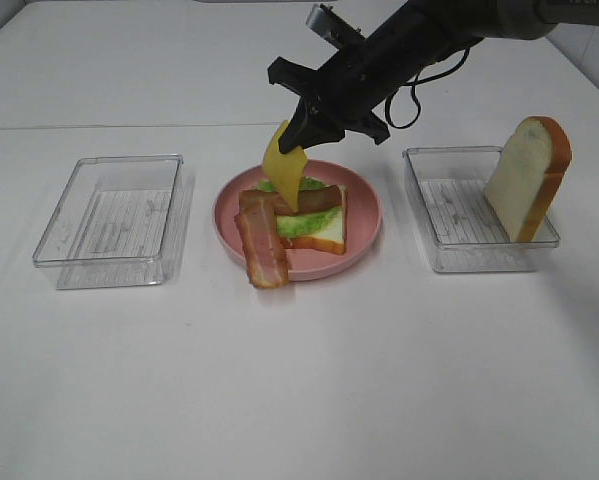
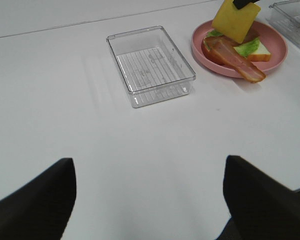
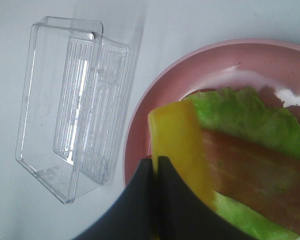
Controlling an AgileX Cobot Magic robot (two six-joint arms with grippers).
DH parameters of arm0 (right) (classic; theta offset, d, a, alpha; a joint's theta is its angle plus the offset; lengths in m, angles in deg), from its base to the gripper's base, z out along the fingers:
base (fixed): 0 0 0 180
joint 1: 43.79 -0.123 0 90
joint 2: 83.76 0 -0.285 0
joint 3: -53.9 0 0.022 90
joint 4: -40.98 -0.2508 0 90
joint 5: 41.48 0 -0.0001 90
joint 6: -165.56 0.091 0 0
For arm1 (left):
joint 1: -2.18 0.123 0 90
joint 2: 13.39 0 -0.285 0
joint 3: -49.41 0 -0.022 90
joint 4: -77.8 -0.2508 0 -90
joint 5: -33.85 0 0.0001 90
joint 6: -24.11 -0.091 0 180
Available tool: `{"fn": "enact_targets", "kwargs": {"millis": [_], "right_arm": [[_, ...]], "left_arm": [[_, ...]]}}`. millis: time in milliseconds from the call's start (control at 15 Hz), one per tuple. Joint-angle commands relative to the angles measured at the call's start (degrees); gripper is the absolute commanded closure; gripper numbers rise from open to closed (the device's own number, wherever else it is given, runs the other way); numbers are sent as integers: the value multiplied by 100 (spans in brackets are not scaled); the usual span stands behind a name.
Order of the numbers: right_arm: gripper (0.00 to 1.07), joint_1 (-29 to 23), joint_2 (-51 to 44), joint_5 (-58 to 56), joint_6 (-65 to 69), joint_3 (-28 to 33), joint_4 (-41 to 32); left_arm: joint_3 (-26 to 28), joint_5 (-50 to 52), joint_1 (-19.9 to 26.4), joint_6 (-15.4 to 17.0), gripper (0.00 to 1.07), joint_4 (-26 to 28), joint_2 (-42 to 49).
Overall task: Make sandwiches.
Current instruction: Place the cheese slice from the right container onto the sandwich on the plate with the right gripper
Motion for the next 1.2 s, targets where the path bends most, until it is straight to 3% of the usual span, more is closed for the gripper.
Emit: {"fn": "enact_targets", "kwargs": {"millis": [67,467,867,1067,1200], "right_arm": [[107,11,-6,-6,-109,-29,-80],[107,11,-6,-361,-476,-29,-1026],[107,29,218,-292,-355,-29,-693],[106,86,86,-11,155,-29,218],[92,80,63,-23,361,-29,653]], "left_arm": [[-11,52,-11,40,30,11,115],[-11,52,-11,40,30,11,115],[-11,52,-11,40,30,11,115],[-11,52,-11,40,30,11,115],[-11,52,-11,40,30,11,115]]}}
